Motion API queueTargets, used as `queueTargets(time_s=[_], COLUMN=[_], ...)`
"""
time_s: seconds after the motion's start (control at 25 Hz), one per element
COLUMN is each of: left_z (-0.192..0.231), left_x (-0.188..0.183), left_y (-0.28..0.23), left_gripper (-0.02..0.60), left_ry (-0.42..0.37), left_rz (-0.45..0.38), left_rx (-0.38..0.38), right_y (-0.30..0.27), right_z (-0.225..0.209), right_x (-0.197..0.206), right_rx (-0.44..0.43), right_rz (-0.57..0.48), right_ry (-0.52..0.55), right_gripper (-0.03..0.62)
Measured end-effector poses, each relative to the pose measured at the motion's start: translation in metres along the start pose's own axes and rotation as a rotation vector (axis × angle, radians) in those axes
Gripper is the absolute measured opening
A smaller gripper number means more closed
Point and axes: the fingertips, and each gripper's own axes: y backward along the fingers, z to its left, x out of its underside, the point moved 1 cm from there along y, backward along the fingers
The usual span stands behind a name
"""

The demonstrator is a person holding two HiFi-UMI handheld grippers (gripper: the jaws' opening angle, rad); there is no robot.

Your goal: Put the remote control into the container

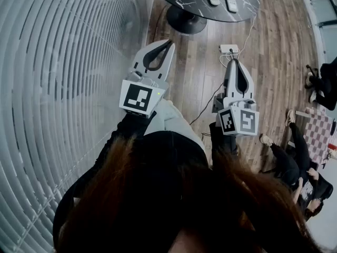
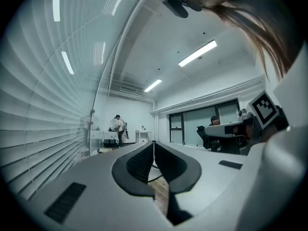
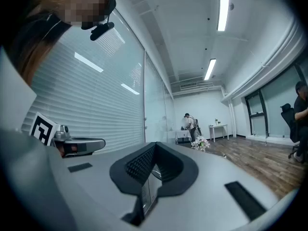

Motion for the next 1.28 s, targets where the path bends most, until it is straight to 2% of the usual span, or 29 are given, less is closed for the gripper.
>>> queueTargets(time_s=[1.08,1.28], left_z=[0.022,0.026], left_x=[-0.002,-0.005], left_y=[-0.014,-0.026], left_gripper=[0.015,0.016], left_ry=[0.020,-0.003], left_rz=[-0.007,-0.039], left_rx=[-0.009,-0.004], right_y=[-0.018,-0.023], right_z=[-0.004,-0.020], right_x=[-0.003,-0.003], right_rx=[-0.010,0.005], right_rz=[-0.005,-0.004], right_ry=[0.003,0.006], right_gripper=[0.017,0.017])
